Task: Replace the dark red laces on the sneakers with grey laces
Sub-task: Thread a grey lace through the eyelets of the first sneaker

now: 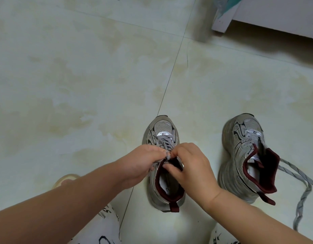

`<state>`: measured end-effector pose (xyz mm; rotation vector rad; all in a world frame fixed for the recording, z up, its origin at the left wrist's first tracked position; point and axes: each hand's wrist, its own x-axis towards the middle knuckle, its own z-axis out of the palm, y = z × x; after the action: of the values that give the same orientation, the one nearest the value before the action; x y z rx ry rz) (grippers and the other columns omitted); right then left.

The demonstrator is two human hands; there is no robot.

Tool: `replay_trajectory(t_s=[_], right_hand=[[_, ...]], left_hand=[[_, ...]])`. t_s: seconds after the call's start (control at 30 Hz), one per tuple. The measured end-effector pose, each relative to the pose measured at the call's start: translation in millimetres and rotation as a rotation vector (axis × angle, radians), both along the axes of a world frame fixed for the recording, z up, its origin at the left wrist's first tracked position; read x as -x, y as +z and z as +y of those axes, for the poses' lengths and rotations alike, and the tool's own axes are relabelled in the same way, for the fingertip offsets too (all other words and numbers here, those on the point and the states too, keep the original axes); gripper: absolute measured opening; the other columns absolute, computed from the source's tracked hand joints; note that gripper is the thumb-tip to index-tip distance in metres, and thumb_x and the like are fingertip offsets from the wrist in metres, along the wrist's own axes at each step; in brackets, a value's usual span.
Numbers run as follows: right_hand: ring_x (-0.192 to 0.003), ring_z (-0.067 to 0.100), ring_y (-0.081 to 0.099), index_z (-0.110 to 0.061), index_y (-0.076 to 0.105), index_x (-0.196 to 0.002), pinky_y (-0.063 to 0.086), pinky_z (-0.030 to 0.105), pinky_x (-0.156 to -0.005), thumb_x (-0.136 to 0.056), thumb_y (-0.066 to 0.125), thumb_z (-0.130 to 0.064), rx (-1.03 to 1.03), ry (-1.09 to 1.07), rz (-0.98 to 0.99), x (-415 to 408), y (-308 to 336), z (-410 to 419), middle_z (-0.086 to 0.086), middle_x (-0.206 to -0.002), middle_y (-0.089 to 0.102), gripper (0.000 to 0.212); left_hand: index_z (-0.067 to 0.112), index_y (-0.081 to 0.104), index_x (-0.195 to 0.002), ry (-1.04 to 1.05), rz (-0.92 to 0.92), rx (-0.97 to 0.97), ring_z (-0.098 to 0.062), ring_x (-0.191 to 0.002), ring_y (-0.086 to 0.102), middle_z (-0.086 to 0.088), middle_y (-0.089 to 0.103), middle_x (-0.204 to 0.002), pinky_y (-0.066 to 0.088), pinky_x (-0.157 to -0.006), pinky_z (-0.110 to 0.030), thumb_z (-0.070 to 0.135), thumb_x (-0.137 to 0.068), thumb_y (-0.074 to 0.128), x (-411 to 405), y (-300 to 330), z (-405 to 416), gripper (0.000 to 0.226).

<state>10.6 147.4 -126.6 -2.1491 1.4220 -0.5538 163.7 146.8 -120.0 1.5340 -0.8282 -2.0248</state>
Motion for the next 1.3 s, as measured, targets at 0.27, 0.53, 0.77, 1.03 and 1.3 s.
replay_trajectory(t_s=[0.27,0.53,0.77,1.03,1.3], right_hand=[[-0.071,0.018,0.041,-0.01,0.052,-0.067,0.031,0.028,-0.061,-0.078,0.046,-0.029,-0.14,0.056,0.076,8,13,-6,-0.005,-0.069,0.043,0.023],[-0.059,0.014,0.04,-0.013,0.047,-0.059,0.034,0.025,-0.053,-0.077,0.054,-0.016,-0.334,-0.107,0.067,8,21,-6,-0.006,-0.058,0.045,0.02],[-0.055,0.015,0.038,-0.014,0.042,-0.061,0.028,0.026,-0.048,-0.078,0.057,-0.008,-0.481,-0.312,-0.099,2,29,-9,-0.003,-0.056,0.045,0.023],[-0.073,0.026,0.041,-0.019,0.029,-0.066,0.025,0.024,-0.048,-0.083,0.047,-0.01,-0.31,0.043,0.449,3,38,-17,0.001,-0.072,0.043,0.026],[-0.04,0.004,0.039,-0.015,0.05,-0.082,0.034,0.012,-0.042,-0.08,0.058,0.002,-0.795,-0.257,-0.471,-5,53,-38,0.001,-0.058,0.05,0.019]], left_hand=[[0.025,0.063,-0.061,-0.121,-0.454,0.378,0.005,-0.058,0.053,0.014,0.06,-0.059,0.04,-0.063,-0.006,0.003,-0.077,0.07,-11,9,-6,0.028],[0.026,0.057,-0.062,-0.174,-0.689,0.48,-0.001,-0.053,0.042,0.011,0.049,-0.058,0.035,-0.054,-0.008,0.012,-0.081,0.067,-11,0,-8,0.027],[0.026,0.057,-0.065,-0.149,-0.699,0.478,-0.005,-0.056,0.044,0.007,0.052,-0.061,0.035,-0.055,-0.013,0.019,-0.082,0.067,-12,-2,-5,0.021],[0.021,0.059,-0.071,-0.228,-0.767,0.509,-0.002,-0.06,0.044,0.006,0.054,-0.068,0.033,-0.055,-0.012,0.021,-0.084,0.065,-12,3,-8,0.014],[0.025,0.065,-0.088,-0.342,-0.773,0.69,-0.004,-0.069,0.047,0.012,0.048,-0.071,0.039,-0.063,-0.024,0.035,-0.076,0.07,8,30,-8,0.016]])
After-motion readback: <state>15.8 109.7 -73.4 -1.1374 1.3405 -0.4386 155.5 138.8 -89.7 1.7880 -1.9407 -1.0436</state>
